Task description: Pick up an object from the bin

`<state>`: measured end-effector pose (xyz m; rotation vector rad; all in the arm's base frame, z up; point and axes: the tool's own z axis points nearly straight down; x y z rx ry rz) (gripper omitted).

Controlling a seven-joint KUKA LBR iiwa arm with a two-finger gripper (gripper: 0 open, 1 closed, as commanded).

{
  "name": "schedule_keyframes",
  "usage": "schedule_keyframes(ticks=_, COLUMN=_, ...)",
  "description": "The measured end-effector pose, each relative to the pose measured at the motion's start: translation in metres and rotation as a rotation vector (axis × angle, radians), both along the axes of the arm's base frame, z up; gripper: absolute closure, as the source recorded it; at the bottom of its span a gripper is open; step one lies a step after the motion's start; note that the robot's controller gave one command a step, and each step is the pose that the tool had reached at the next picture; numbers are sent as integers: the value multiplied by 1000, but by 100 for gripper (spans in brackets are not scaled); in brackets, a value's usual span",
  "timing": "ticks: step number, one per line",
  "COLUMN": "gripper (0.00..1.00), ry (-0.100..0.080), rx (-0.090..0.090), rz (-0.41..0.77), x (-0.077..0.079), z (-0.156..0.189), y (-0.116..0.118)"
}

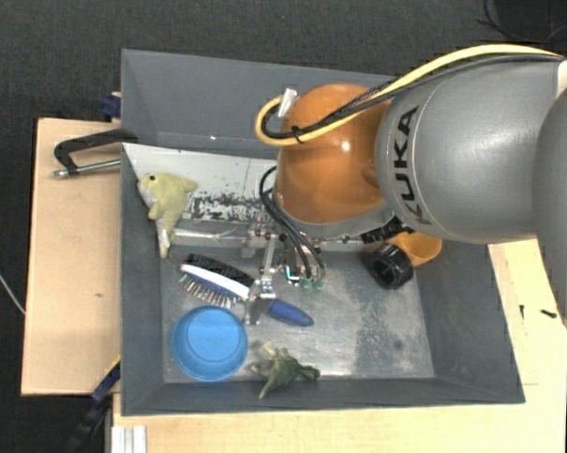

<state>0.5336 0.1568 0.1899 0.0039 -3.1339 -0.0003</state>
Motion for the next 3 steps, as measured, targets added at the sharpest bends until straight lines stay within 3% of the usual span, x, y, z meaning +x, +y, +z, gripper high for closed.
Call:
schedule_keyframes(ticks=1, gripper=0, ry=-8, rx=1, rz=-72, x=45, z=-98, y=51)
schedule_keyframes(ticks=2, gripper=0, ry=-14, rx=6, rz=-94, x=52, z=-84, y=42)
schedule_keyframes(ticks=3, gripper=0, ry=-10, rx=3, rz=-268, x=59, z=-83, y=34)
